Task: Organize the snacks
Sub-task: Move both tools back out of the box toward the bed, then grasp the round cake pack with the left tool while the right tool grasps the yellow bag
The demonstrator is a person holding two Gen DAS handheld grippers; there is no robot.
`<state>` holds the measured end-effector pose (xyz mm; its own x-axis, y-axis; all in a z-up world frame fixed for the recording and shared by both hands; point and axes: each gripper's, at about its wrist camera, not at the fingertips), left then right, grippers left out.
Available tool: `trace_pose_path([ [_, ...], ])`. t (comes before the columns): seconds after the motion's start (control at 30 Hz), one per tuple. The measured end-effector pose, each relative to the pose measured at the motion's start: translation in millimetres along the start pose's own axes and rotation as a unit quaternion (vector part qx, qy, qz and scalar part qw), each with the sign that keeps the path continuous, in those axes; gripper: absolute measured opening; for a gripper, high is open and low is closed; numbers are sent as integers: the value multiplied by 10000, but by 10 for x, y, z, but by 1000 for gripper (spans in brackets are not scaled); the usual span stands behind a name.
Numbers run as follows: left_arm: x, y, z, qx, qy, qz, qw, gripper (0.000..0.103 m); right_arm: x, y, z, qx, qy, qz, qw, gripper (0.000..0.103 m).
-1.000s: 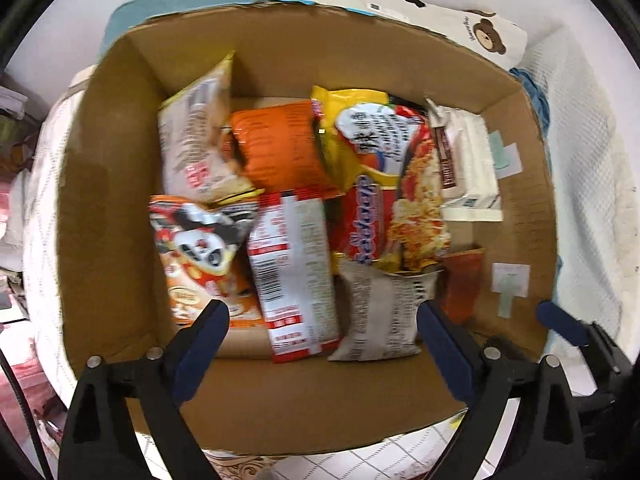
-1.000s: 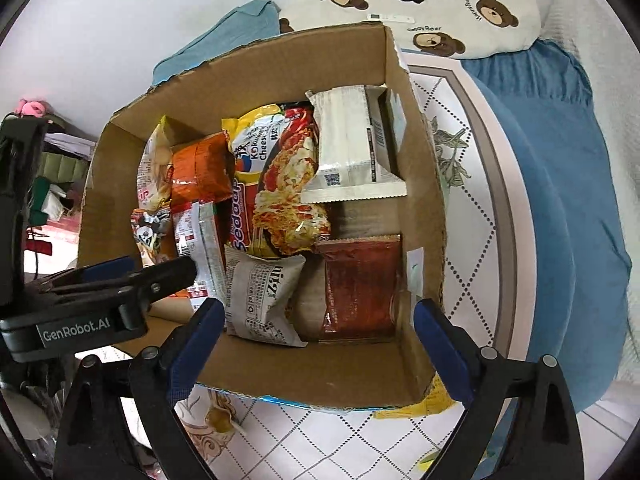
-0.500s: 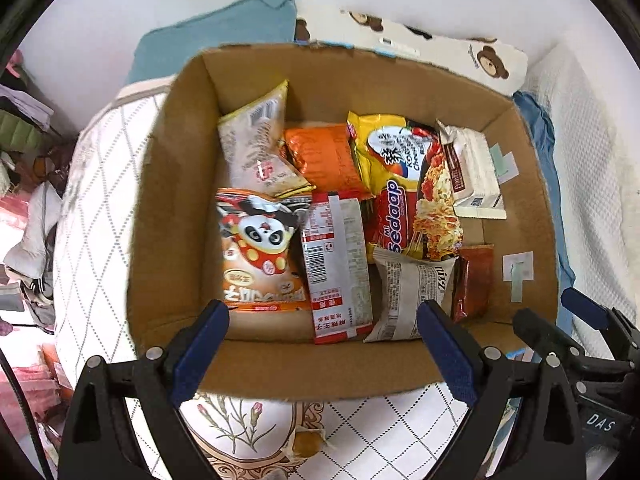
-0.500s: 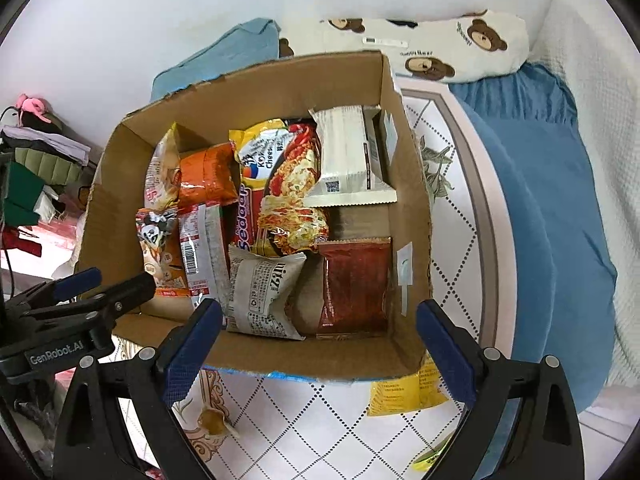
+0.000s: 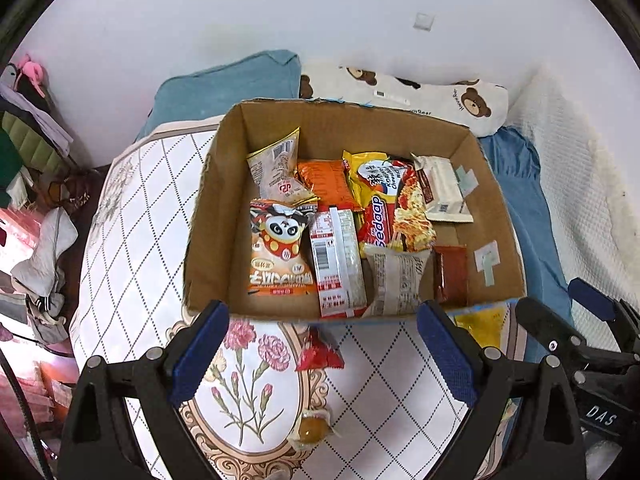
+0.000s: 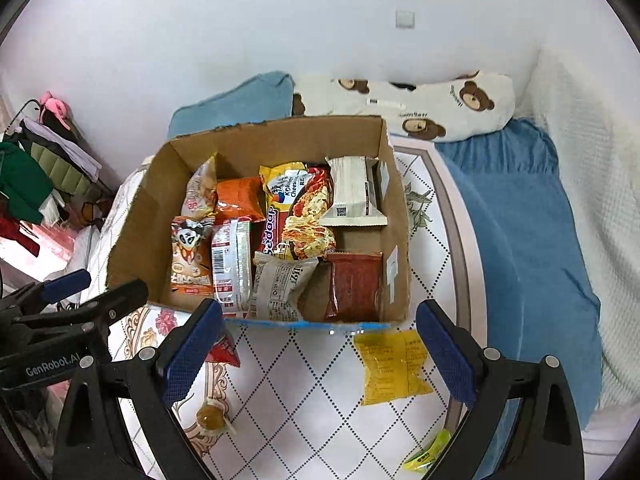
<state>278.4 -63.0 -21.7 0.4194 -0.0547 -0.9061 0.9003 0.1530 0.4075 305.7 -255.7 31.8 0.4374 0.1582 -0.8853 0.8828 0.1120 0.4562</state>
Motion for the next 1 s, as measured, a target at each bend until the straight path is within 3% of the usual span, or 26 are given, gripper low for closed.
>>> trace_pose_path([
  [0.17, -177, -194, -82, -113, -107, 125, 9998, 96, -218, -200, 3, 219, 277, 228, 9991, 99],
  [0.3, -120, -434, -219, -262, -49, 9, 9996, 96, -180, -417, 110, 472, 469, 93, 9977, 99],
  [0.5, 501, -895, -433, -428, 290, -868, 9949, 96, 295, -763, 542, 970, 345, -426, 9938, 99],
  [0.83, 1238, -1391, -516, -598, 411, -1908, 9789, 96, 1458, -918, 809, 751, 290, -1344, 9876, 99],
  [0.87, 1280, -1431, -503, -587, 401, -1981, 9776, 96, 1522, -928, 813, 736, 255, -1386, 9873, 98],
  [0.97, 1319, -1495, -468, -528, 382, -2046, 9767, 96, 1599, -962, 775, 645, 200, -1432, 9874, 72],
  [1.0, 1330, -1520, -445, -484, 376, -2059, 9766, 96, 1607, -985, 758, 629, 198, -1462, 9871, 72],
])
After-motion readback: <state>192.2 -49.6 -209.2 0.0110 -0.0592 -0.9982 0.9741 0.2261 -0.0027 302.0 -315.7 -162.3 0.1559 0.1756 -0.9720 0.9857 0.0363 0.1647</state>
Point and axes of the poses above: each gripper's, at about its wrist camera, not at the fingertips, and x roughly the way its jaws point, z to its right, y to its top, and after that the axes turned 8 degrees about -x, right-handed
